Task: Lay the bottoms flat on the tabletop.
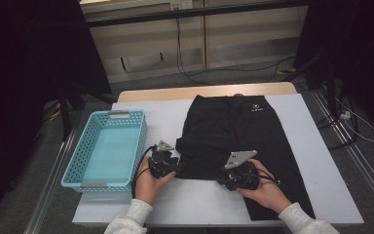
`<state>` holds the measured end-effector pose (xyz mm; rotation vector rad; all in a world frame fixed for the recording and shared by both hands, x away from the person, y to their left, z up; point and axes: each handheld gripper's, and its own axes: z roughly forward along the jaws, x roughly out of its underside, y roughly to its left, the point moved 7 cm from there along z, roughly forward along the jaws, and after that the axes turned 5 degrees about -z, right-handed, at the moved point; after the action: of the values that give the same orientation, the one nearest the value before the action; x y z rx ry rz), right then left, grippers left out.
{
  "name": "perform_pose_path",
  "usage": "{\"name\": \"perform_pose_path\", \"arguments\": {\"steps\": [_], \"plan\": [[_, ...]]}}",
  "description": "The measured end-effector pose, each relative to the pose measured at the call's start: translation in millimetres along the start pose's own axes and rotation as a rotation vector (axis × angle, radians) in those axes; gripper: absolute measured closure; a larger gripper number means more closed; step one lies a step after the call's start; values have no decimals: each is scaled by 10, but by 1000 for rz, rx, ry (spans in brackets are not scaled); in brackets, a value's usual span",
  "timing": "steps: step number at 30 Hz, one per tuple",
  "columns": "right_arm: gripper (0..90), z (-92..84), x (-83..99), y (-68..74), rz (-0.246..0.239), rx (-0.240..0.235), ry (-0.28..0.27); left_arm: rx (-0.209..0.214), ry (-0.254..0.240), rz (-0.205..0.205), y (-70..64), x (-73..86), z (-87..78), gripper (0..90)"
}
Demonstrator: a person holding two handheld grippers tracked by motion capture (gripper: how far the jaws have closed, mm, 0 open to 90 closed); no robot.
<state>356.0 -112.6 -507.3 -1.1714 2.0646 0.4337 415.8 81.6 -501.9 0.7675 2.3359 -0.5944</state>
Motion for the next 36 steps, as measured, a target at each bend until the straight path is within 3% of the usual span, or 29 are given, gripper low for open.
{"name": "perform_pose_path", "arguments": {"steps": [5,10,17,22,26,36], "plan": [[687,1,3,-41,25,12,2,25,13,-12,-32,16,2,789],[754,10,-5,-64,41,26,3,45,35,-19,-89,21,10,866],[879,9,4,-122,74,33,1,68,47,-33,-125,21,6,886],[886,-25,-1,-116,69,25,17,98,48,-42,-163,-4,-93,891],[888,-93,-10,-91,94,-11,-5,103,46,-51,-172,-2,-152,891],[890,-225,-17,13,87,-73,-23,108,67,-49,-220,39,-235,891]]}}
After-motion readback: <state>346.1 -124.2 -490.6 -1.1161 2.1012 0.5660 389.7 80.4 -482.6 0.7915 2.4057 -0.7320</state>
